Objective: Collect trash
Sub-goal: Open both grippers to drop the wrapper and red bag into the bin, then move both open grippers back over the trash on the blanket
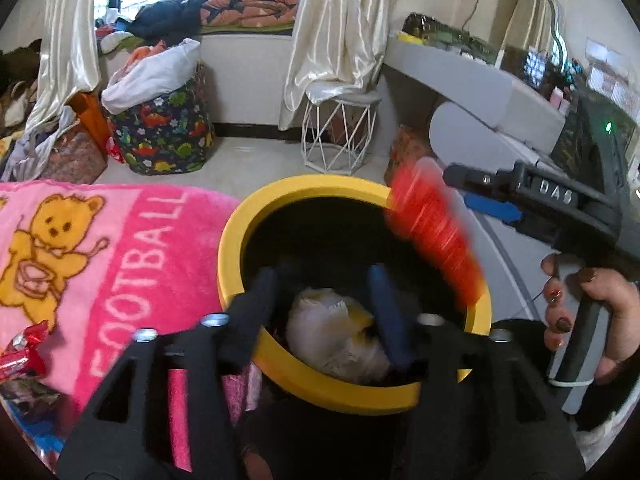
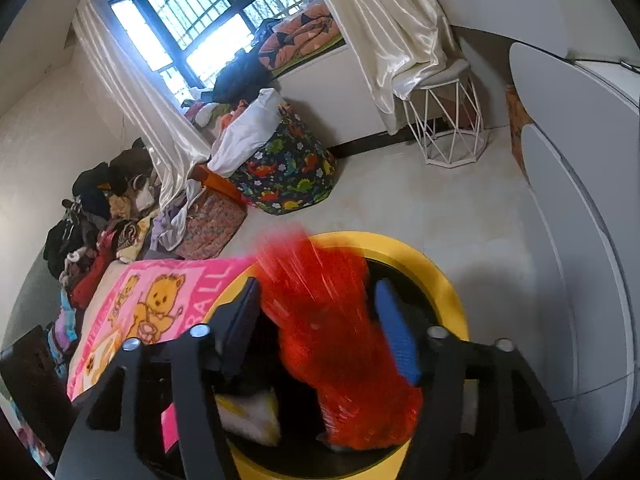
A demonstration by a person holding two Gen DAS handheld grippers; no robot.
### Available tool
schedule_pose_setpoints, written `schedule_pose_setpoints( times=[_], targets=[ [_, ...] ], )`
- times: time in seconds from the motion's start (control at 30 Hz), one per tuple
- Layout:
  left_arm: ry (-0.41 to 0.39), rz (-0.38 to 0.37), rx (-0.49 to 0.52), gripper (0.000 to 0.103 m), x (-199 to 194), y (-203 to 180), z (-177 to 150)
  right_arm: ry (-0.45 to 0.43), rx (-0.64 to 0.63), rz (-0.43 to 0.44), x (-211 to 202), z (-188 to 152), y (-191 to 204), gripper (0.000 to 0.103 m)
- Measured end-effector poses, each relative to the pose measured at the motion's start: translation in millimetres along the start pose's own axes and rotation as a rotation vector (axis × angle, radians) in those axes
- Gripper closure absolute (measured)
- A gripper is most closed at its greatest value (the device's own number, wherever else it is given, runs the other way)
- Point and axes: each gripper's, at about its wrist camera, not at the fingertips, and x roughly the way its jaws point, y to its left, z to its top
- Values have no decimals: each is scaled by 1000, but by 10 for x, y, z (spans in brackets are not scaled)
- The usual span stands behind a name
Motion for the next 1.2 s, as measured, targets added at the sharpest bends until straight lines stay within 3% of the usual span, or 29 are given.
schedule_pose_setpoints(
  times=[0.03, 0.17, 0.23, 0.57, 1.2],
  targets=[
    [-11, 1, -10, 32, -15, 6, 10, 2, 3, -6, 4, 0, -10, 42],
    [-47, 5, -47, 24, -102, 39, 20, 5, 2, -20, 8, -10, 11, 36],
    [-57, 10, -60, 13, -142, 45, 15, -2, -18, -39, -3, -16, 53, 33],
    [-99, 60, -94, 11, -341, 133, 24, -58, -111, -65, -91, -41, 275, 19],
    [-180, 151, -151, 11, -760, 489, -49, -96, -205, -34, -160, -120, 653, 16]
  ],
)
